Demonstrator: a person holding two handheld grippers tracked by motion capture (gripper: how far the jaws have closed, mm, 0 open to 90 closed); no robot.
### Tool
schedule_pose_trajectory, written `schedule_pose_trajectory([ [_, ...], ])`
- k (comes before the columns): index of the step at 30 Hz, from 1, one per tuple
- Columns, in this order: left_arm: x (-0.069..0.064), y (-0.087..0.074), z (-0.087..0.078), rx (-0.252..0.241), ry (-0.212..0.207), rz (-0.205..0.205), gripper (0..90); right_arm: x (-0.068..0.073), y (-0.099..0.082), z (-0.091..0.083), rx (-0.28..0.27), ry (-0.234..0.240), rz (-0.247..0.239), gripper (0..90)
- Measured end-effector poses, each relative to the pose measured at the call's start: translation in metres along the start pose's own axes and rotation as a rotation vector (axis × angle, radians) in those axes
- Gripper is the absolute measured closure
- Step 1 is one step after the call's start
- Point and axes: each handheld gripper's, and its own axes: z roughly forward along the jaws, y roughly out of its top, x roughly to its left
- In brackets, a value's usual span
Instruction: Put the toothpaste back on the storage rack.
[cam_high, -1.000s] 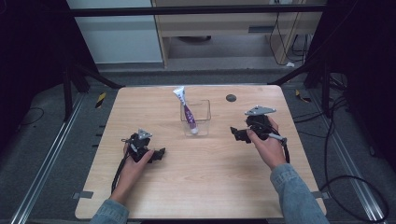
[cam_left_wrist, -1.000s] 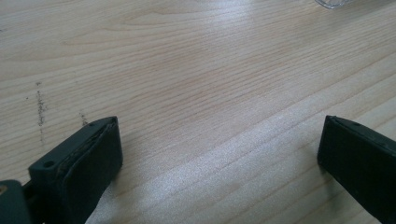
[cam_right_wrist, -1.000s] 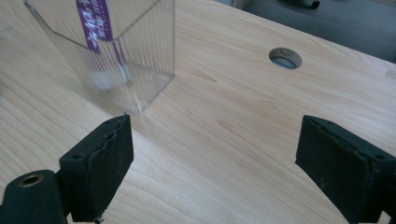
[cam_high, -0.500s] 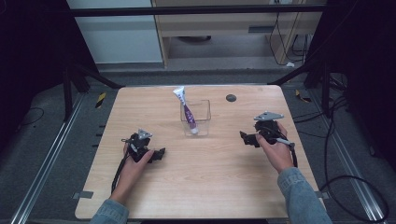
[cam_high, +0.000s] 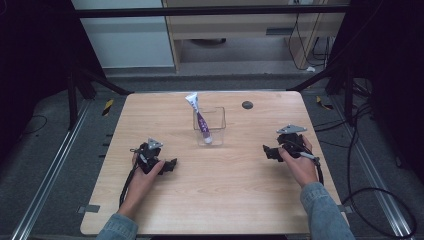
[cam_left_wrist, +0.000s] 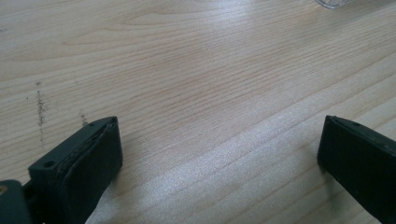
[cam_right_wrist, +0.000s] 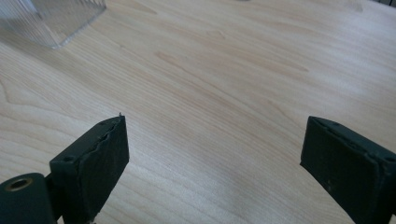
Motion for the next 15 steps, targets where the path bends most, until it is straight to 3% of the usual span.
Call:
schedule_pose_trajectory([
  [15, 0.000, 0.000, 0.000, 0.000, 0.000, 0.000, 0.0, 0.000, -0.012, 0.025, 0.049, 0.023, 0.032, 8.1],
])
